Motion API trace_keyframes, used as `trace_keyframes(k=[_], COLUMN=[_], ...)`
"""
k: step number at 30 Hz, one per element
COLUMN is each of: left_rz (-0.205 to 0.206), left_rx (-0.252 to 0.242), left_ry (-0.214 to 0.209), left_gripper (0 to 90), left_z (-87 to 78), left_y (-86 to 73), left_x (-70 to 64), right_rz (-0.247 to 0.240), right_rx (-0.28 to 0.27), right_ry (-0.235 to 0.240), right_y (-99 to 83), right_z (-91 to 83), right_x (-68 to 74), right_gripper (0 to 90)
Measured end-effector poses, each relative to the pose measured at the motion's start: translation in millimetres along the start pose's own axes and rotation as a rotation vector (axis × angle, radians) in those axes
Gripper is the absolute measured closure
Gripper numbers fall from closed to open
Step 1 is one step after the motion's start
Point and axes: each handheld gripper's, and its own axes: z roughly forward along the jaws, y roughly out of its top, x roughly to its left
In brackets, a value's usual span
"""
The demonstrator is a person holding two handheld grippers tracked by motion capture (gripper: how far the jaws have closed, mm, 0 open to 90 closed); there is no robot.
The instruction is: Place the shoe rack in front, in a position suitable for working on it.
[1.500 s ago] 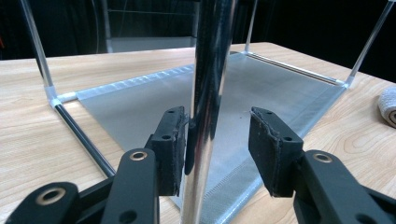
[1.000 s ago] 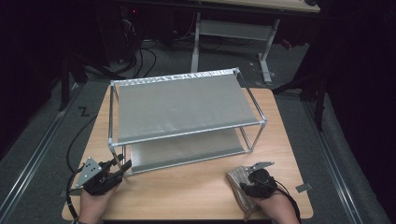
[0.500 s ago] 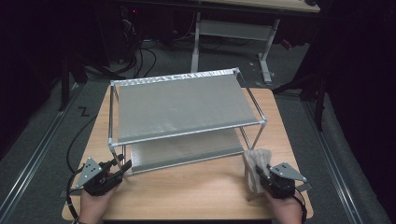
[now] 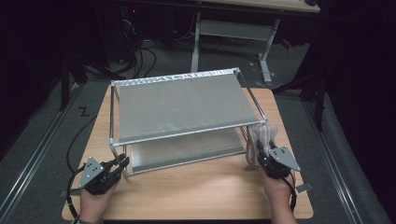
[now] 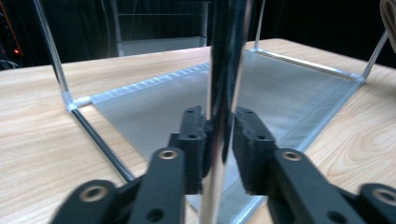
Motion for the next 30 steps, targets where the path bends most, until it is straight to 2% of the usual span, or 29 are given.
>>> trace_keyframes(k=[4,13,16,17,22,25,30], left_rz=[0.039,0.056,0.056,0.056,0.052,0.051,0.055], left_rx=[0.012,0.018,0.017,0.017,0.012,0.012,0.011], left_ry=[0.015,0.01,0.009,0.008,0.004,0.003,0.003], left_gripper=[80.2,80.3,80.3,80.3,80.3,80.3,80.4], left_z=[1.2,1.6,1.6,1.6,1.6,1.5,1.5], left_y=[1.2,1.8,1.7,1.6,1.0,0.9,0.8], left_x=[-1.1,-0.6,-0.5,-0.4,0.0,0.1,-0.2], right_rz=[0.012,0.056,0.076,0.086,0.09,0.101,0.12], right_rx=[-0.004,-0.02,-0.024,-0.009,-0.009,0.031,0.102], right_ry=[-0.016,-0.082,-0.066,-0.057,-0.047,-0.042,0.008], right_y=[-1.1,9.2,14.1,16.7,8.2,-2.0,-14.0], right_z=[5.9,12.1,13.0,15.2,8.9,10.0,23.5], right_x=[0.8,-7.0,-9.3,-9.5,-9.9,-10.7,-11.1], right_gripper=[59.0,40.3,39.7,38.3,31.9,29.4,26.6])
